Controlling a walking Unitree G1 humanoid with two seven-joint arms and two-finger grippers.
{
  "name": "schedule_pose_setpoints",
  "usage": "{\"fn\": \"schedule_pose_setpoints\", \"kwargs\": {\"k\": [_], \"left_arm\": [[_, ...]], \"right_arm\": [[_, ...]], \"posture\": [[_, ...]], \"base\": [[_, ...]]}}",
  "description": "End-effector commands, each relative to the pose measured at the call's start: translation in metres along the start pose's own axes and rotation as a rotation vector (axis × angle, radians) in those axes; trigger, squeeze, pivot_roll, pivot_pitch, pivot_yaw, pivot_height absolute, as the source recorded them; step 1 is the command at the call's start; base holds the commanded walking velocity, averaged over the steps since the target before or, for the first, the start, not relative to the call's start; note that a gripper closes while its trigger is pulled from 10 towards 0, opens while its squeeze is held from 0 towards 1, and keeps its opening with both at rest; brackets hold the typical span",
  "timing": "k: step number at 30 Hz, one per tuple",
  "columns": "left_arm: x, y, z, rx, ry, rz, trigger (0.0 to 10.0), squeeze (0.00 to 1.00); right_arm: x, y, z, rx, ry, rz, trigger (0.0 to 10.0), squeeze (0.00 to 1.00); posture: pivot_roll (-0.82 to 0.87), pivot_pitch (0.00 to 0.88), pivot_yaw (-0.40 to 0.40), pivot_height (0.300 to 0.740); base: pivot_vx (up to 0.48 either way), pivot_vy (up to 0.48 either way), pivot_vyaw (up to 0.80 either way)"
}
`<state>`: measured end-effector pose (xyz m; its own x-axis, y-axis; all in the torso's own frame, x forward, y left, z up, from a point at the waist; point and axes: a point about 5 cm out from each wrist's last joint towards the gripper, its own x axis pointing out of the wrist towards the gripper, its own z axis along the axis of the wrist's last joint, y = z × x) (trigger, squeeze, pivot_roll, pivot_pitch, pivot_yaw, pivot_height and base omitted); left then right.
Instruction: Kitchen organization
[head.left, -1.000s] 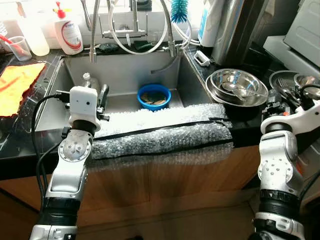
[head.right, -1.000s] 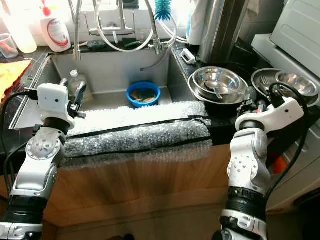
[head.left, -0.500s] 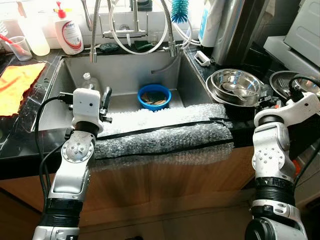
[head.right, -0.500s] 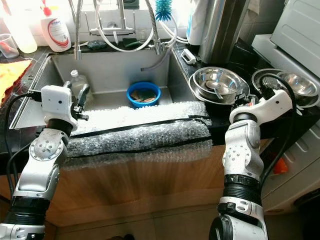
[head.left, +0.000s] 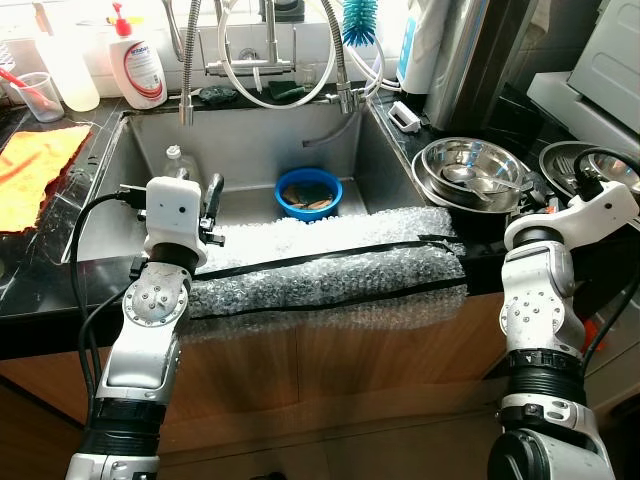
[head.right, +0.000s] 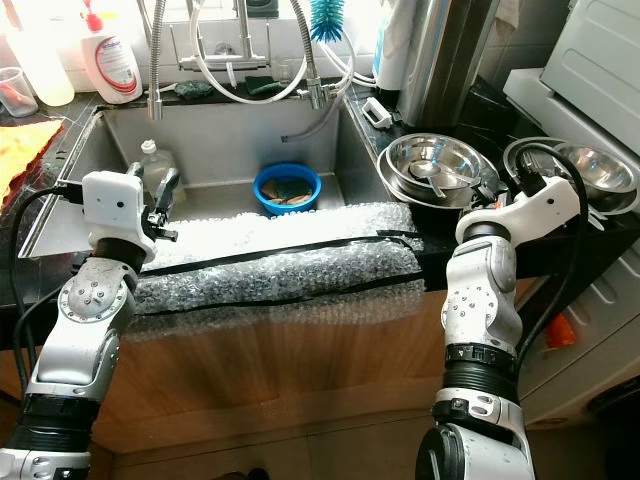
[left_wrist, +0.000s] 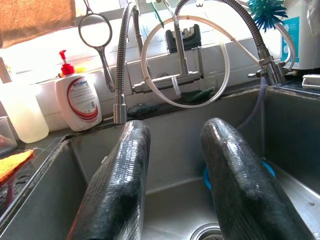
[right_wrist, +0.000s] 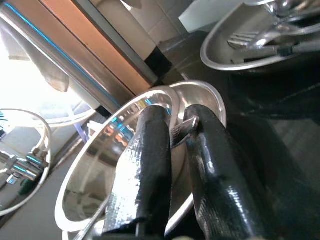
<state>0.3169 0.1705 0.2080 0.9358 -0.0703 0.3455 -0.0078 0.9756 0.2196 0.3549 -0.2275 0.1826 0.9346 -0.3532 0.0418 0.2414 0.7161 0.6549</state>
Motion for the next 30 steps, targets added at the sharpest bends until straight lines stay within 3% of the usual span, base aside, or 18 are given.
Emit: {"fn": "schedule_pose_setpoints", "kwargs": {"k": [1, 9, 17, 18, 19, 20, 30], "left_arm": [[-0.001, -0.002, 0.001, 0.005, 0.003, -0.014, 10.0, 0.0], [0.0, -0.003, 0.003, 0.003, -0.001, -0.012, 10.0, 0.0], [0.001, -0.001, 0.004, 0.006, -0.006, -0.007, 10.0, 0.0], [0.001, -0.001, 0.005, 0.006, -0.007, -0.006, 10.0, 0.0], [0.001, -0.002, 0.005, 0.006, -0.007, -0.006, 10.0, 0.0], [0.001, -0.002, 0.005, 0.006, -0.007, -0.007, 10.0, 0.0], [0.002, -0.003, 0.006, 0.001, -0.011, -0.005, 10.0, 0.0]], "right_arm": [[0.002, 0.004, 0.001, 0.01, -0.005, 0.005, 0.0, 0.0], [0.003, 0.005, 0.0, -0.008, -0.009, 0.011, 0.0, 0.0], [0.001, 0.022, 0.009, -0.024, -0.079, 0.103, 0.0, 0.0], [-0.001, 0.031, 0.013, -0.027, -0.118, 0.163, 2.0, 0.0], [-0.002, 0.035, 0.014, -0.019, -0.128, 0.184, 2.0, 0.0], [-0.002, 0.038, 0.015, -0.02, -0.139, 0.203, 9.8, 0.0], [-0.004, 0.045, 0.015, -0.06, -0.159, 0.253, 10.0, 0.0]], "posture": [[0.0, 0.038, -0.007, 0.74], [0.0, 0.038, -0.006, 0.74], [0.01, 0.038, -0.006, 0.74], [0.01, 0.038, -0.006, 0.74], [0.01, 0.038, -0.007, 0.74], [0.01, 0.038, -0.007, 0.74], [0.01, 0.037, -0.009, 0.74]], "base": [[0.0, 0.0, 0.0], [0.0, 0.0, 0.0], [0.0, 0.0, 0.0], [0.0, 0.0, 0.0], [0.0, 0.0, 0.0], [0.0, 0.0, 0.0], [0.0, 0.0, 0.0]]}}
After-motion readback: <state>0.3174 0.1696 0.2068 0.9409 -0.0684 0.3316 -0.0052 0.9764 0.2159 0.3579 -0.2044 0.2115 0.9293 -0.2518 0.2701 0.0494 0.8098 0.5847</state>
